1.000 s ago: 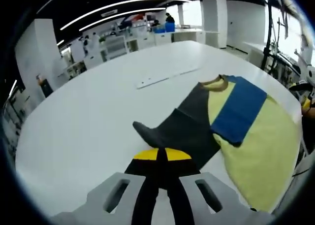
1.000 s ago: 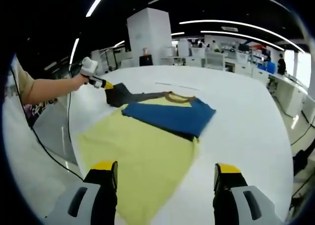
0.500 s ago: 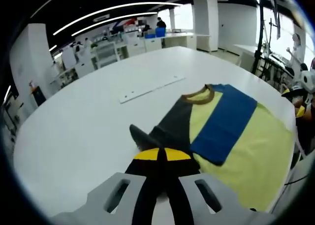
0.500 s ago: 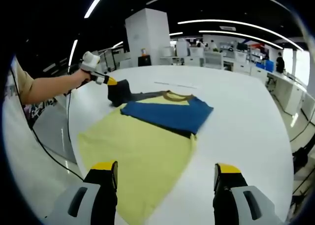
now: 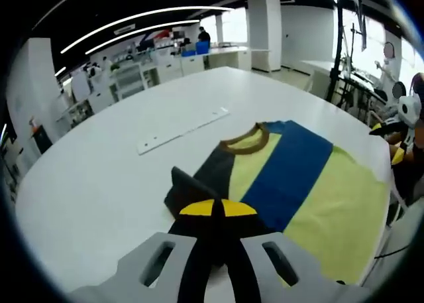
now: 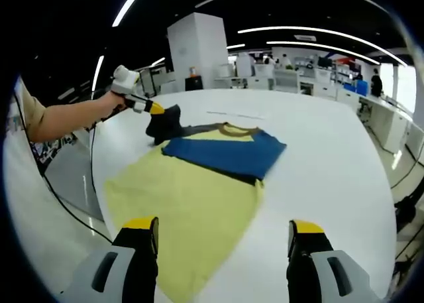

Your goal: Fold the garment on the visible template until the final outline fits inside the template.

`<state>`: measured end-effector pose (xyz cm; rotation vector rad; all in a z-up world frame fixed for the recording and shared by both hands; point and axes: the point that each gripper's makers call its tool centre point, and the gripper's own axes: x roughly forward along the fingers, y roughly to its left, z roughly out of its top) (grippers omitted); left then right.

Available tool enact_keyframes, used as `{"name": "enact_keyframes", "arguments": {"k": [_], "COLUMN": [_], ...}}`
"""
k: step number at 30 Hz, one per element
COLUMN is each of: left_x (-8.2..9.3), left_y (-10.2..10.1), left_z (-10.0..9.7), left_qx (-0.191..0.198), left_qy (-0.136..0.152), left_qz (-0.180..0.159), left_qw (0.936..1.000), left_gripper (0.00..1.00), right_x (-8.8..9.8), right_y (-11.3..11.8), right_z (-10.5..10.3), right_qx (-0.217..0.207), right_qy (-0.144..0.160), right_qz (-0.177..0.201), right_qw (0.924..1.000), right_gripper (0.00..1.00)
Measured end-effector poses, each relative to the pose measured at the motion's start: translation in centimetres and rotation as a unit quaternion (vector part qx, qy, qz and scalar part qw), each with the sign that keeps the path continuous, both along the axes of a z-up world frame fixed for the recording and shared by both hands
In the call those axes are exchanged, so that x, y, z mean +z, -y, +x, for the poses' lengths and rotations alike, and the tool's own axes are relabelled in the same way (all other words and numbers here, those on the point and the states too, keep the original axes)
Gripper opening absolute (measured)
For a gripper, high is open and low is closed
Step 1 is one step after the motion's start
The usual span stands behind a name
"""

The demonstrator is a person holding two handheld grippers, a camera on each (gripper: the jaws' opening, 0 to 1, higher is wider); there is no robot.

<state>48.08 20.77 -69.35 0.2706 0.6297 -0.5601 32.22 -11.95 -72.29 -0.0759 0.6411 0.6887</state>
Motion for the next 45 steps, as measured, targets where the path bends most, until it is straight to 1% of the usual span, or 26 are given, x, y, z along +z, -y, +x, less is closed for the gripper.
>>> {"name": "enact_keyframes", "arguments": {"k": [4,9,17,21,23,27,31,32,34,36,39,40,42,44,45], "left_x": [0.0,-0.5,-2.2,-3.3,-4.2,-5.3,-6.2,-6.4,-6.5,-6.6,-6.7,-6.7,-6.5,-6.3,-6.2], "left_y": [1.8,3.8,7.0,8.0,8.4,9.1,9.1,9.3,9.6,9.8,9.6,9.6,9.1,8.1,7.7], "left_z": [0.0,-0.2,-0.4,-0.4,-0.4,-0.8,-0.8,-1.0,-1.1,-1.2,-1.1,-1.1,-0.8,-0.4,-0.3], "left_qx": [-0.011,-0.029,-0.061,-0.071,-0.079,-0.083,-0.088,-0.093,-0.096,-0.098,-0.095,-0.093,-0.085,-0.065,-0.057], "left_qy": [-0.001,-0.007,-0.023,-0.034,-0.043,-0.052,-0.058,-0.063,-0.066,-0.065,-0.062,-0.061,-0.055,-0.047,-0.044], "left_qz": [-0.008,-0.008,0.004,0.012,0.015,0.022,0.025,0.022,0.017,0.019,0.023,0.023,0.021,0.028,0.03], "left_qw": [0.9999,0.9995,0.9979,0.9968,0.9958,0.995,0.9941,0.9935,0.9931,0.9929,0.9933,0.9935,0.9946,0.9964,0.997], "left_gripper": [0.0,0.0,0.0,0.0,0.0,0.0,0.0,0.02,0.08,0.17,0.27,0.28,0.32,0.36,0.41], "right_x": [0.0,-0.2,-0.4,-0.6,-0.6,-0.6,-0.6,-0.6,-0.6,-0.6,-0.6,-0.6,-0.6,-0.7,-0.7], "right_y": [0.0,0.3,0.4,0.5,0.5,0.4,0.4,0.4,0.5,0.5,0.4,0.4,0.3,0.2,0.2], "right_z": [-0.1,-0.2,-0.5,-0.5,-0.5,-0.6,-0.7,-0.7,-0.6,-0.5,-0.5,-0.4,-0.4,-0.3,-0.3], "right_qx": [0.0,-0.002,-0.003,-0.004,-0.004,-0.004,-0.004,-0.004,-0.005,-0.006,-0.005,-0.004,-0.004,-0.003,-0.003], "right_qy": [-0.001,-0.002,-0.006,-0.008,-0.008,-0.009,-0.01,-0.01,-0.01,-0.01,-0.01,-0.009,-0.01,-0.01,-0.01], "right_qz": [0.001,0.0,0.0,-0.001,-0.001,-0.001,-0.001,-0.001,-0.001,-0.001,-0.001,-0.001,-0.001,-0.001,-0.001], "right_qw": [1.0,1.0,1.0,1.0,1.0,0.9999,0.9999,0.9999,0.9999,0.9999,0.9999,0.9999,0.9999,0.9999,0.9999], "right_gripper": [0.79,0.79,0.79,0.79,0.79,0.79,0.79,0.79,0.79,0.79,0.79,0.79,0.79,0.79,0.79]}}
